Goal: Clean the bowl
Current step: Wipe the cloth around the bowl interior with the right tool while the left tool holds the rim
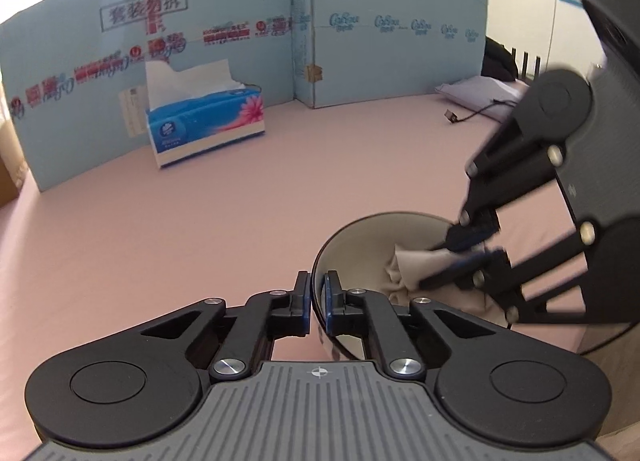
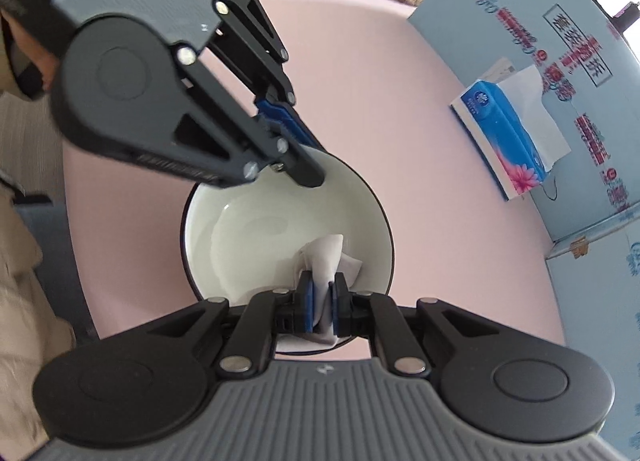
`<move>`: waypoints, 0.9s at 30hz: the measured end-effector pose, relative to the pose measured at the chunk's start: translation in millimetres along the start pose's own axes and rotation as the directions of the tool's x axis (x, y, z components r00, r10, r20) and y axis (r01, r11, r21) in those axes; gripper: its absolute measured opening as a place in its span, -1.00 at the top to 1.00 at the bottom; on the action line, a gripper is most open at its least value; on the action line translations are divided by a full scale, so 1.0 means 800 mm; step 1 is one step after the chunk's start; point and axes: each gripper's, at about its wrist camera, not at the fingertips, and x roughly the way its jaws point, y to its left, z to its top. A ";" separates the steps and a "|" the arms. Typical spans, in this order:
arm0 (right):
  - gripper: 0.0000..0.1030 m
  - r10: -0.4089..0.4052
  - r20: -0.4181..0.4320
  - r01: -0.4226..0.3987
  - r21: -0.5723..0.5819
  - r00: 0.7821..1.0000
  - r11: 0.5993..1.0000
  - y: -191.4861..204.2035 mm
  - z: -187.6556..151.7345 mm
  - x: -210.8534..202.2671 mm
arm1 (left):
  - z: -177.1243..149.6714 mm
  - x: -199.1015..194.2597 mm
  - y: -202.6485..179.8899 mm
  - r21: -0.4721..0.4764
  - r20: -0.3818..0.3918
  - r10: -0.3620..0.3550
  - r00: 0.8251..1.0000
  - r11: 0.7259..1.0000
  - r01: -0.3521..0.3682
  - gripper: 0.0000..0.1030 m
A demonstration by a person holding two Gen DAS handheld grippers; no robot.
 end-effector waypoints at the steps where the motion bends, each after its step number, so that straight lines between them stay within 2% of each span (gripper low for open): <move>1: 0.83 -0.004 0.014 0.003 0.013 1.000 1.000 -0.002 0.003 0.003 | 0.001 0.002 0.007 -0.006 -0.003 0.011 1.000 1.000 -0.011 0.83; 5: 0.83 -0.007 0.063 0.003 0.057 0.998 0.998 -0.011 0.019 0.015 | 0.004 0.002 0.023 -0.012 -0.007 0.066 0.998 0.998 -0.066 0.83; 11: 0.83 0.056 0.076 -0.064 0.104 0.995 0.993 -0.021 0.023 0.024 | -0.001 -0.010 0.017 0.016 0.029 0.085 0.996 0.996 -0.086 0.84; 13: 0.82 0.086 0.085 -0.098 0.153 0.993 0.983 -0.031 0.019 0.023 | -0.002 -0.011 0.012 0.028 0.044 0.097 0.994 0.995 -0.099 0.84; 17: 0.82 0.174 0.108 -0.196 0.253 0.979 0.948 -0.046 0.009 0.015 | 0.000 -0.017 0.006 0.035 0.068 0.087 0.994 0.995 -0.090 0.83; 23: 0.80 0.289 0.150 -0.322 0.300 0.946 0.898 -0.051 0.005 0.000 | 0.002 -0.020 -0.002 0.049 0.091 0.084 0.992 0.995 -0.089 0.80; 27: 0.80 0.283 0.092 -0.297 0.262 0.955 0.918 -0.042 0.010 0.006 | 0.004 -0.026 -0.012 0.073 0.111 0.075 0.991 0.994 -0.083 0.79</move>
